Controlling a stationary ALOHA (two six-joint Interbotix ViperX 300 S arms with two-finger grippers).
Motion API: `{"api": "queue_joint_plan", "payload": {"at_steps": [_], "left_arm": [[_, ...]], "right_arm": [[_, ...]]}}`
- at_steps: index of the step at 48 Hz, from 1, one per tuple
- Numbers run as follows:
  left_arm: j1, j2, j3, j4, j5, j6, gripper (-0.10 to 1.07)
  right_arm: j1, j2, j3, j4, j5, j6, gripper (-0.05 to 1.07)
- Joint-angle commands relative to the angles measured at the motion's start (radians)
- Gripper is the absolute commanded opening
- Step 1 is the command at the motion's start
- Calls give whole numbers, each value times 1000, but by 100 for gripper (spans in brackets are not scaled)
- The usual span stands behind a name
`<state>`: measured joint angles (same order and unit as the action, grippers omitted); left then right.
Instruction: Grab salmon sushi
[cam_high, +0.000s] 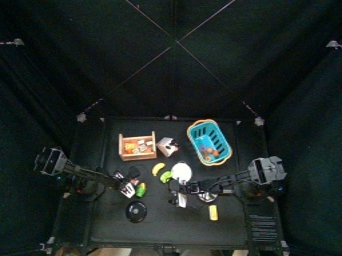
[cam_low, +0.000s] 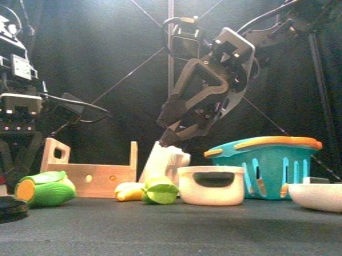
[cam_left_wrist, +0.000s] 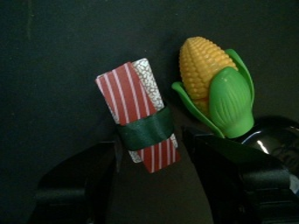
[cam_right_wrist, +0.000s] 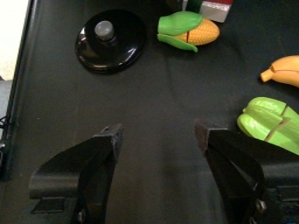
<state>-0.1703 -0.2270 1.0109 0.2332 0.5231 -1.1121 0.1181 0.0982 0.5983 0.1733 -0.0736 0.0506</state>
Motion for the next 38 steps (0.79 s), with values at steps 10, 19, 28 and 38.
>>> {"api": "queue_joint_plan", "payload": {"at_steps": [10,19,28,38], "left_arm": [[25,-20,-21,21,18,5,93],[21,-20,-15,-9,18,0,93],[18,-2,-15,-58,8,0,93],[18,9,-14,-61,3,0,92]], "right_arm": [[-3,-17,-20,-5,-8,0,96],[-2,-17,-15,-2,-8,0,96],[-3,-15,-20,0,-8,0,96],[0,-14,-17,0,-8,0,96]]}}
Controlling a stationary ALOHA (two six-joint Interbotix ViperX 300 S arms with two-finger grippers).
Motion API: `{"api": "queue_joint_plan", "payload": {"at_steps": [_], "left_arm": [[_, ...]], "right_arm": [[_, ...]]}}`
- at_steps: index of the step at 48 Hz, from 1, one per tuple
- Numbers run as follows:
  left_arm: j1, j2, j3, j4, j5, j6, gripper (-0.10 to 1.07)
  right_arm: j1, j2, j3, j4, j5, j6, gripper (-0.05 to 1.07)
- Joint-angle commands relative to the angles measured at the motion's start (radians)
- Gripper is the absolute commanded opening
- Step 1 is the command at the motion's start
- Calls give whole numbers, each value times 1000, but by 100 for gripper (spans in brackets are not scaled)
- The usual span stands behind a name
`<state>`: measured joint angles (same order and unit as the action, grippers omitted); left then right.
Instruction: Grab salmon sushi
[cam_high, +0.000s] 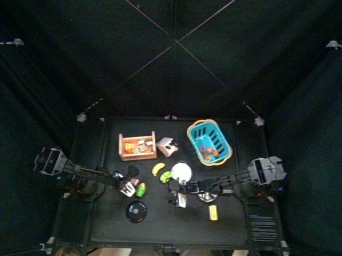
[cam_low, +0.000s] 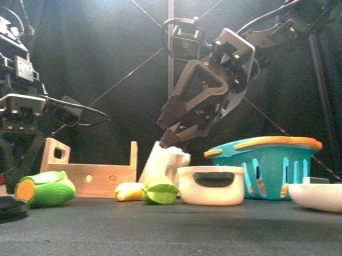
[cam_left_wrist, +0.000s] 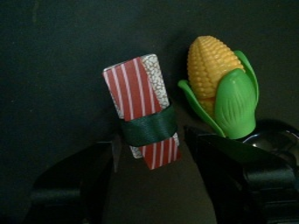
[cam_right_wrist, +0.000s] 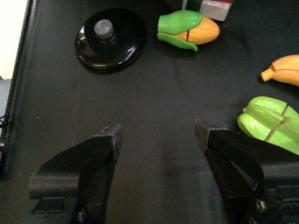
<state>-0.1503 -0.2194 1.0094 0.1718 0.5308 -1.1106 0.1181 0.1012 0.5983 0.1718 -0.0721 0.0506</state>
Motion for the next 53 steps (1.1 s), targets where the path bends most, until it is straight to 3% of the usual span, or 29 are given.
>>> {"api": "queue_joint_plan", "payload": {"at_steps": [1,11,26,34,53], "left_arm": [[-2,2,-12,2,-5,-2,92],[-2,14,-9,-2,-5,-2,89],[2,25,-6,3,-5,-2,73],[2,14,0,48,-2,2,70],[-3,-164,23,147,2,11,70]], "right_arm": [[-2,-17,-17,2,-9,0,96],[2,-15,-18,2,-9,2,96],[3,-15,-18,3,-9,0,96],[3,-14,-18,2,-9,0,96],[5,-17,-23,2,-5,0,96]]}}
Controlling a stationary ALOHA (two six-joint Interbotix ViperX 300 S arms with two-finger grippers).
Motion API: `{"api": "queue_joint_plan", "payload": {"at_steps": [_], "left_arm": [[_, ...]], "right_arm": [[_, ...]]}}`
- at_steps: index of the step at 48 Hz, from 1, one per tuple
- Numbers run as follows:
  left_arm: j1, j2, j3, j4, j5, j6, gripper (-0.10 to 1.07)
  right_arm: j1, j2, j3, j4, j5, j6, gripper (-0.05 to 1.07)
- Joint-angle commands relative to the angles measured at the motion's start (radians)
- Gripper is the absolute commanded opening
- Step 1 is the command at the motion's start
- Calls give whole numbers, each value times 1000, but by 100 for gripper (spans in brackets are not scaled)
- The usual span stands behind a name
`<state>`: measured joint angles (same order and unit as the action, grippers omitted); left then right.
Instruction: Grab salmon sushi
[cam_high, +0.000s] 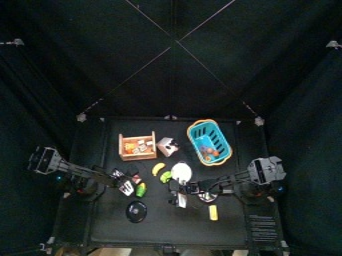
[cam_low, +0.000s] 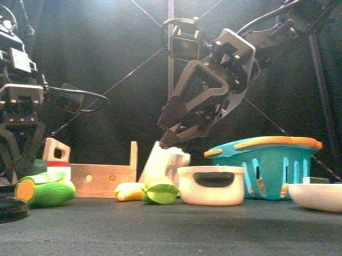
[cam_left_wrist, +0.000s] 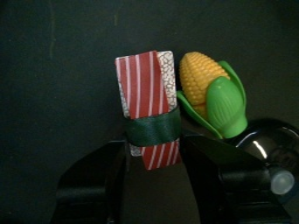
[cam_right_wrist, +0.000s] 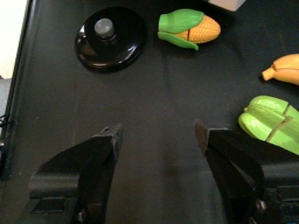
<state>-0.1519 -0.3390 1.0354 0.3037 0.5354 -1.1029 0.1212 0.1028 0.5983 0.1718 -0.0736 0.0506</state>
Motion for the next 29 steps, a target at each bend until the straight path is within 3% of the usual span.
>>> {"api": "queue_joint_plan", "payload": {"at_steps": [1,9,17,29], "left_arm": [[-2,-54,-2,21,-3,3,70],[-3,-123,18,81,-17,6,70],[-5,-187,37,235,-78,8,70],[-2,-210,52,460,-190,12,70]], "right_arm": [[2,-20,-23,2,-3,0,96],[-3,-32,-23,-2,-2,0,96],[-8,-58,-28,11,0,5,96],[-54,-104,-51,169,-18,5,96]]}}
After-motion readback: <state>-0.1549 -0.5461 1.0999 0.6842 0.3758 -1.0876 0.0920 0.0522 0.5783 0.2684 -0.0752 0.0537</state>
